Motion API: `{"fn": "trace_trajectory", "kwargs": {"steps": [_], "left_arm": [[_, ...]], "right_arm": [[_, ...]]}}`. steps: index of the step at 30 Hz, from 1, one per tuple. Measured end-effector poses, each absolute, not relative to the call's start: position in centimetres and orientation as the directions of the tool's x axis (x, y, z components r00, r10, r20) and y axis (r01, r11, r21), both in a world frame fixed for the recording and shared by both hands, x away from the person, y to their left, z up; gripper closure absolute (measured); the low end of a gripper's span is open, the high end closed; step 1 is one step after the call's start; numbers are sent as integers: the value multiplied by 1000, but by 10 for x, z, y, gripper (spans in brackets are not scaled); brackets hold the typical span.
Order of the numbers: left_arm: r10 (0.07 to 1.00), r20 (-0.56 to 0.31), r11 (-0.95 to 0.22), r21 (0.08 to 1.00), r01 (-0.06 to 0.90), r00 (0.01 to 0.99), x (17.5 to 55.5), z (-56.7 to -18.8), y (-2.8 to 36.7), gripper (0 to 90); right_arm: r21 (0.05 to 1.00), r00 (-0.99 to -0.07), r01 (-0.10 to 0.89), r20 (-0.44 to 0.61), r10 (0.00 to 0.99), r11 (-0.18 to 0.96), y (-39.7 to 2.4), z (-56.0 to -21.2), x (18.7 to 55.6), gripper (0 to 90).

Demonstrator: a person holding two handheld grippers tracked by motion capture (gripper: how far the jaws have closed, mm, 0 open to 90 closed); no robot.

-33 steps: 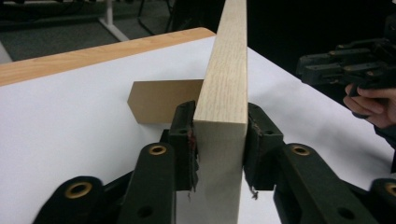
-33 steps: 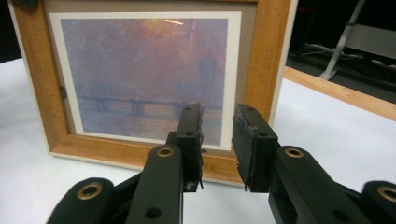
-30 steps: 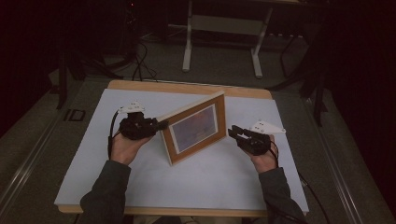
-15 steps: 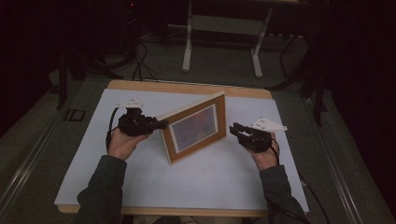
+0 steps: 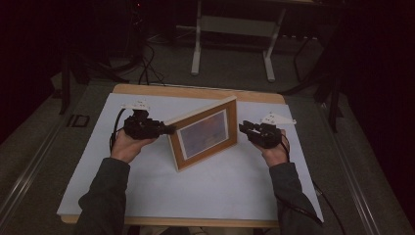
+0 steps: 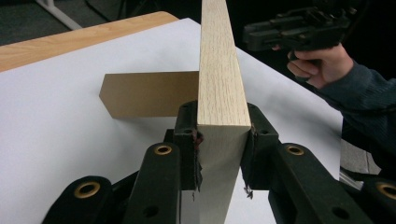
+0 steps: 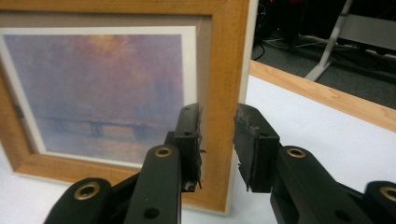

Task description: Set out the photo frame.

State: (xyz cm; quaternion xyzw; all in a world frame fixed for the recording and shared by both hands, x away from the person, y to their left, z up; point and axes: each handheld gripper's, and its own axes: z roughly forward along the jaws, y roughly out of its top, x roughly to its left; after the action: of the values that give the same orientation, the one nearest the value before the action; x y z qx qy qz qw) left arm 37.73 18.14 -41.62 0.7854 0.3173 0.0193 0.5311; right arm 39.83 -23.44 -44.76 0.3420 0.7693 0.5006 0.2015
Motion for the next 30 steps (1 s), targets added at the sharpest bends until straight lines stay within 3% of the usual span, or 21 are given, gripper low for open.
{"fn": "trace_trajectory", "kwargs": {"steps": [30], "left_arm": [[399, -319, -309, 836, 454, 860, 388, -415, 185, 730]], "right_arm": [[923, -734, 314, 89, 674, 221, -234, -430, 421, 493]]}}
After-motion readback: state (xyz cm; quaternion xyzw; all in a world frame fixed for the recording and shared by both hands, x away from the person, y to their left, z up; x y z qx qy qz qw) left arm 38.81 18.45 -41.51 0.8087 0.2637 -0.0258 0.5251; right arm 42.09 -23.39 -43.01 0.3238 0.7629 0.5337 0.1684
